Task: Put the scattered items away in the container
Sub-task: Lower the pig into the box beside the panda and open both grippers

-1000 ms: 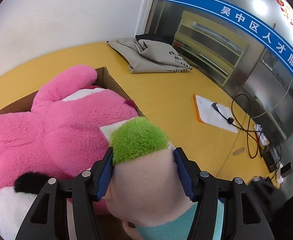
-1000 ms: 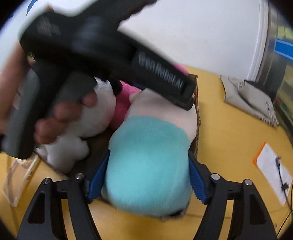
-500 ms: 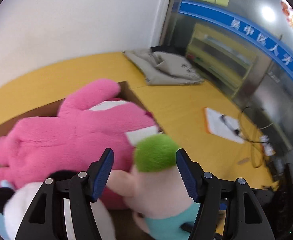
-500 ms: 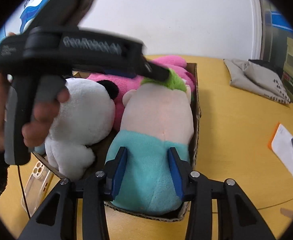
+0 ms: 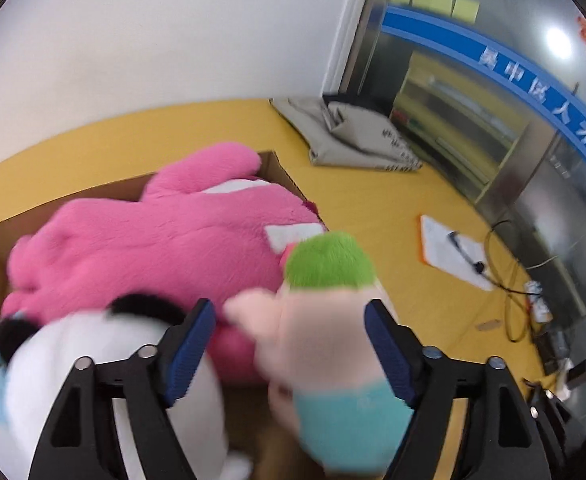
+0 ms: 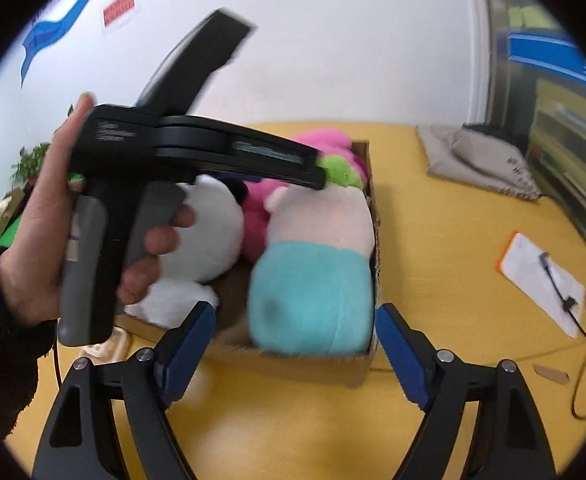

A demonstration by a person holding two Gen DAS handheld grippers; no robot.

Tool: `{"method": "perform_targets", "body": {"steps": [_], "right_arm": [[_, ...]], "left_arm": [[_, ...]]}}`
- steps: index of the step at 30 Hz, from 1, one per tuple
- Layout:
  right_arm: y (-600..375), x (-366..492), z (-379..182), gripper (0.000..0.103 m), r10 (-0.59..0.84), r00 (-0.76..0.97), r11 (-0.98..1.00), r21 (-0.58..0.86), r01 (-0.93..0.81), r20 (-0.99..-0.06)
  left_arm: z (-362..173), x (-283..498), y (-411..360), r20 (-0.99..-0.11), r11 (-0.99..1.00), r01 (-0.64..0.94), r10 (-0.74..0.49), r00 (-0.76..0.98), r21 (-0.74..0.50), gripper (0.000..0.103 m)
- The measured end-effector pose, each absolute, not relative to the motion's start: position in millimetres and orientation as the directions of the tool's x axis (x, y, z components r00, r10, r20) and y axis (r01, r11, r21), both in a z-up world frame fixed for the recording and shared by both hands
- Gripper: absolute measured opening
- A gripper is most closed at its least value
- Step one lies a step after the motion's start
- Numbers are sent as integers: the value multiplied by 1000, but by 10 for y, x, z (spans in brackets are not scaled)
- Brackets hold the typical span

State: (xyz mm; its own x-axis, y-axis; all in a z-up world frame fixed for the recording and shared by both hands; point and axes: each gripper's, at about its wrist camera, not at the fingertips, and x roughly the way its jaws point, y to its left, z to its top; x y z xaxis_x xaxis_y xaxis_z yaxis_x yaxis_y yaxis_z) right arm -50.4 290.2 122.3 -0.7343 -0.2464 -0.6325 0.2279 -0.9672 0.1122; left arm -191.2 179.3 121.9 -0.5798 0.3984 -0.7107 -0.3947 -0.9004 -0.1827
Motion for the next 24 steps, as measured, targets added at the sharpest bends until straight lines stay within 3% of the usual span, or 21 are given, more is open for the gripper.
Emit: {"method": "perform_targets", "body": {"steps": [4, 12, 24], "right_arm": [[2817, -269, 1276, 83, -252, -743, -967, 128, 221, -620], [2569, -56, 1334, 83, -216, -760, -976, 120, 181, -613], [2490, 223, 1361, 83, -189, -764, -982, 104, 159, -617]], "left_arm": [[1424, -1114, 1210, -642, -932, -331, 345, -685, -148, 103], [1330, -6, 385, -613, -982, -157, 186, -768, -102, 103], [1273, 455, 292, -601, -986, -119, 168, -781, -120, 103]]}}
